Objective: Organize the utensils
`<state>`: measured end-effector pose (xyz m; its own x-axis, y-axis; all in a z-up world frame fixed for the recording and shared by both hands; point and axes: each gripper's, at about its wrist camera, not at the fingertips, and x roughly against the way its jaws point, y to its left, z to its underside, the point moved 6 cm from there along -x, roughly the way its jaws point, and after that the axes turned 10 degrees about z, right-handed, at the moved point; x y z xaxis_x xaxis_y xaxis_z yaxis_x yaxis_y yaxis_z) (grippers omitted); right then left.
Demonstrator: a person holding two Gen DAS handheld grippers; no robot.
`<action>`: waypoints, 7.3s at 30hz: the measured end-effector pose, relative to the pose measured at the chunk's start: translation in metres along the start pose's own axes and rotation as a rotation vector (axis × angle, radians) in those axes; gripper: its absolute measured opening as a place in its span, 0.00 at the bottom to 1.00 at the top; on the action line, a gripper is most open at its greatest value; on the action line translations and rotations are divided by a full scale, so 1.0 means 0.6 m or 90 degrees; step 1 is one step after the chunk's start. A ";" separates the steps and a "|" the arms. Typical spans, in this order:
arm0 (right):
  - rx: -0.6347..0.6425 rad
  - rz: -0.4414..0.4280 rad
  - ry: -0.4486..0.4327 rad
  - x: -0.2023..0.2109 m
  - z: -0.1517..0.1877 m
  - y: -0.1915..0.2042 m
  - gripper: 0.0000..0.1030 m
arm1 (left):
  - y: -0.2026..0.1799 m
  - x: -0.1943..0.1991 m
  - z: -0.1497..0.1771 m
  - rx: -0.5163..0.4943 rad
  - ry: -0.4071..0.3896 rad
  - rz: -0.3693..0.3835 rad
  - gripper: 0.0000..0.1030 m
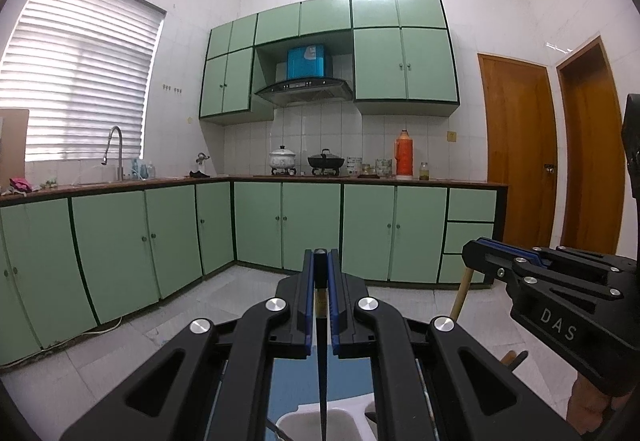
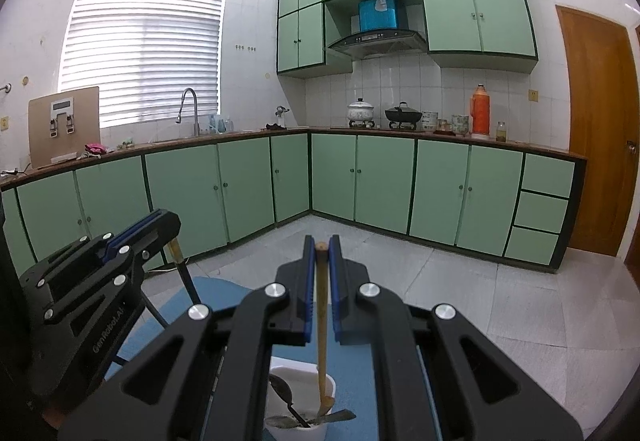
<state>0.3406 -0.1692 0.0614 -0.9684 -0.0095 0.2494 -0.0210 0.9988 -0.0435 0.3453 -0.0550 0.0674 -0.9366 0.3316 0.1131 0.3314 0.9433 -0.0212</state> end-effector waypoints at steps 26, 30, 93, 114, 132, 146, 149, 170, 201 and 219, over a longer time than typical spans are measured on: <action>0.007 -0.001 0.044 -0.022 0.066 0.015 0.08 | 0.009 -0.008 0.025 0.001 0.044 0.011 0.28; 0.004 0.003 0.033 -0.007 0.060 0.011 0.18 | 0.011 0.006 0.022 0.003 0.035 0.010 0.35; -0.023 0.006 0.002 0.344 0.180 0.019 0.94 | -0.028 0.363 0.135 0.031 0.090 -0.068 0.89; -0.001 0.001 -0.006 0.374 0.185 0.035 0.94 | -0.023 0.397 0.138 0.035 0.090 -0.076 0.94; 0.004 0.009 -0.004 0.372 0.193 0.032 0.94 | -0.022 0.405 0.139 0.032 0.088 -0.075 0.94; 0.006 0.008 -0.004 0.371 0.192 0.032 0.94 | -0.026 0.404 0.137 0.034 0.090 -0.075 0.94; 0.006 0.007 -0.004 0.371 0.192 0.032 0.94 | -0.027 0.404 0.137 0.033 0.091 -0.076 0.94; 0.006 0.007 -0.004 0.373 0.192 0.032 0.94 | -0.027 0.401 0.136 0.032 0.092 -0.076 0.93; 0.008 0.009 0.000 0.369 0.197 0.031 0.94 | -0.025 0.400 0.143 0.034 0.098 -0.072 0.93; 0.008 0.012 0.002 0.369 0.197 0.030 0.94 | -0.026 0.399 0.139 0.040 0.093 -0.075 0.93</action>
<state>0.0967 -0.1590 0.0014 -0.9679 0.0091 0.2511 -0.0063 0.9982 -0.0605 0.1065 0.0110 0.0117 -0.9406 0.2176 0.2607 0.2090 0.9760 -0.0608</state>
